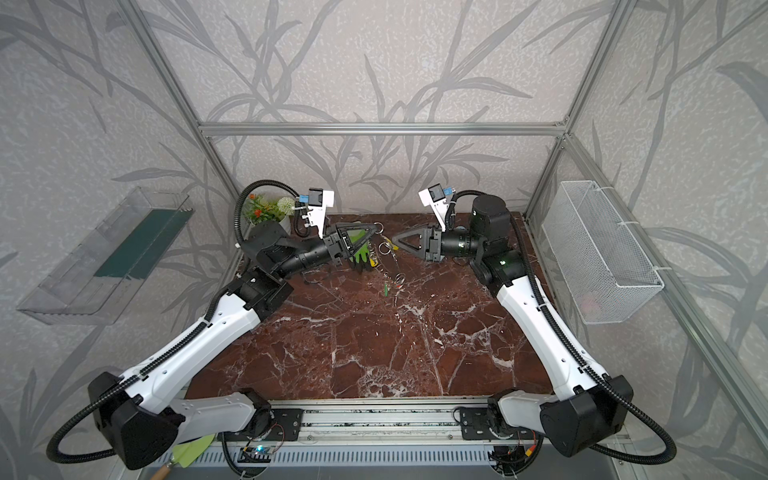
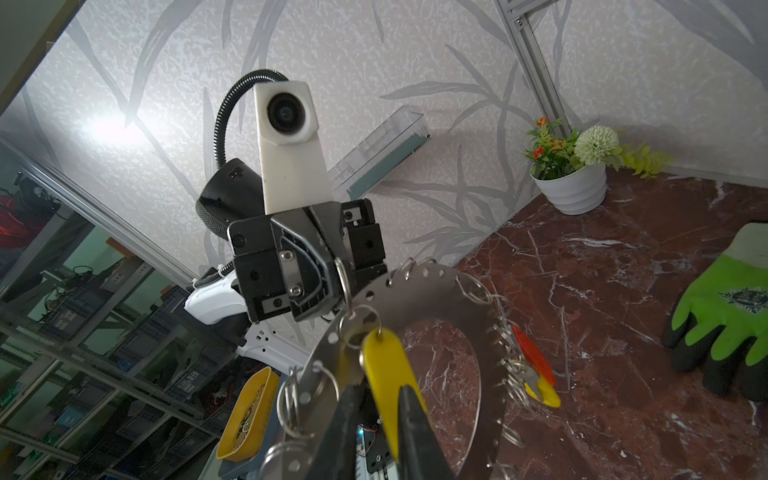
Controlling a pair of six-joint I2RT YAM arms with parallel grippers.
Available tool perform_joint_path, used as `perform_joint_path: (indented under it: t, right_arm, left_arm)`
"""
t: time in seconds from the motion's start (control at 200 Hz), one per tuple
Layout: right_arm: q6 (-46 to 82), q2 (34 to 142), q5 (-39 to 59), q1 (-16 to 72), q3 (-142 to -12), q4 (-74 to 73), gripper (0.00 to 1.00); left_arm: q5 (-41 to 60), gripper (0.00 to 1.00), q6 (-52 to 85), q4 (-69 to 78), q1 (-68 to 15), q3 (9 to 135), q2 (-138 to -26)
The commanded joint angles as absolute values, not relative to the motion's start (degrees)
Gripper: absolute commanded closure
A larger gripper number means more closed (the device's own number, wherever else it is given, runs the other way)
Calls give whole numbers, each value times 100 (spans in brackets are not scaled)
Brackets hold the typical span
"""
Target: Put the keys on the keyring
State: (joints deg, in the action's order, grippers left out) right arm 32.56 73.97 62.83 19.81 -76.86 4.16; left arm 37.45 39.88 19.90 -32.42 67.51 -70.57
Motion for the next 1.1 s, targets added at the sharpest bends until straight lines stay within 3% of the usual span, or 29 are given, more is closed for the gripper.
perform_joint_path:
  t: [0.0,0.195,0.365,0.395,0.435,0.555,0.775,1.095]
  right_arm:
    - [3215,7386,6245,2010,-7802,357,70]
    - [2785,7188,5615,1991,-7865,921,47]
    - [2446,7008,4033,1989,-7895,1646,26]
    - [2435,6975,3761,1991,-7868,1714,19]
    - [2442,6921,3355,1986,-7802,1782,0]
    - [2491,6896,2467,1999,-7691,2065,1]
    - [2254,6912,1922,2408,-7511,2070,1]
    - [2099,6869,1761,2496,-7351,2219,1]
  left_arm:
    - [3666,100,4003,2398,-3226,6899,-6829]
    - [3476,100,3791,1917,-3224,6903,-6718]
    - [2841,100,3431,515,-3217,7025,-6617]
    - [2774,100,3347,255,-3220,7062,-6616]
    - [2664,100,3251,-126,-3225,7115,-6627]
    - [2276,100,3116,-1186,-3232,7180,-6679]
    - [2066,100,3014,-2052,-3296,6996,-7047]
    - [1765,100,3204,-1853,-3450,7003,-8372]
